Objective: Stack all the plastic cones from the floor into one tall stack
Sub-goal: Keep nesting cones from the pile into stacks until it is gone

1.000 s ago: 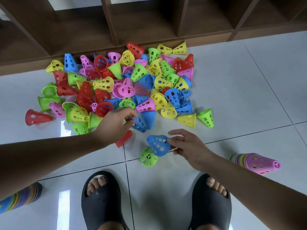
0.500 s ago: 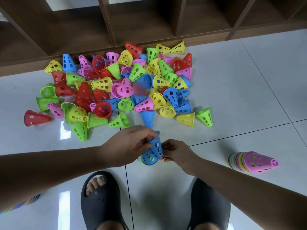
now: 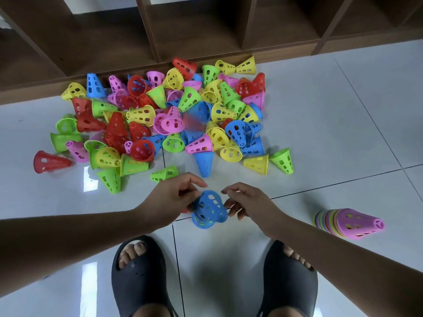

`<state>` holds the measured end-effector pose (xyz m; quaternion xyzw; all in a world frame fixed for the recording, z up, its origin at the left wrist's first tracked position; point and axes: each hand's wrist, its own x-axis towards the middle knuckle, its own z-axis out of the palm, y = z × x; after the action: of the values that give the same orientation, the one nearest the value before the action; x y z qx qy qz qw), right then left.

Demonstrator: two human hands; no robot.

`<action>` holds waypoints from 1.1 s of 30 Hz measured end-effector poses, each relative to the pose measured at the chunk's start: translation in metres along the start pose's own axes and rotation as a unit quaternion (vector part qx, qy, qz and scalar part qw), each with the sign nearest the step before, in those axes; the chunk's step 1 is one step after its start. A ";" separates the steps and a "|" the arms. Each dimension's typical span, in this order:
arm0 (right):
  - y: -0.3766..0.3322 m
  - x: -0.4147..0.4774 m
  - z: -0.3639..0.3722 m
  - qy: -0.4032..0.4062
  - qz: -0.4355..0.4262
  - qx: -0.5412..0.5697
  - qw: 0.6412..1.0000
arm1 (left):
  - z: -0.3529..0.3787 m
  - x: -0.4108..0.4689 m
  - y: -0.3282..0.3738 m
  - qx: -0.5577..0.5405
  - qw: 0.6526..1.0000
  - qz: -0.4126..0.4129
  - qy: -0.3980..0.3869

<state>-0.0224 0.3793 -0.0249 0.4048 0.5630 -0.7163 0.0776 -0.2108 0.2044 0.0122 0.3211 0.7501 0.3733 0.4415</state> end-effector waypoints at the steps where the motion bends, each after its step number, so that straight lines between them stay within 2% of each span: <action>1: 0.001 0.002 -0.001 0.008 0.003 0.004 1.000 | 0.001 -0.001 -0.002 0.016 1.000 -0.006 -0.007; 5: 0.006 0.005 -0.006 0.033 0.014 0.008 0.999 | 0.008 -0.001 -0.014 0.106 0.994 -0.028 -0.022; 9: 0.006 0.009 -0.015 0.066 0.011 -0.019 0.998 | 0.007 0.004 -0.030 0.126 0.991 -0.039 -0.004; 13: 0.007 0.020 -0.032 0.162 -0.020 -0.074 0.984 | 0.000 0.010 -0.042 0.160 0.986 -0.039 -0.006; 16: 0.006 0.026 -0.048 0.252 -0.049 -0.122 0.959 | -0.009 0.011 -0.050 0.204 0.979 -0.015 0.010; 19: 0.005 0.032 -0.061 0.306 -0.079 -0.177 0.932 | -0.017 0.011 -0.055 0.227 0.973 0.020 0.025; 23: 0.003 0.037 -0.069 0.325 -0.090 -0.225 0.914 | -0.028 0.013 -0.068 0.285 0.956 0.054 0.045; 29: 0.001 0.035 -0.069 0.305 -0.063 -0.205 0.928 | -0.043 0.021 -0.085 0.358 0.930 0.074 0.023; 33: 0.003 0.029 -0.059 0.311 -0.091 -0.188 0.927 | -0.049 0.026 -0.082 0.385 0.918 0.092 0.024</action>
<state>-0.0104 0.4396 -0.0490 0.5322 0.7180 -0.4390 -0.0926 -0.2781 0.1696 -0.0519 0.5245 0.8136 0.1022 0.2292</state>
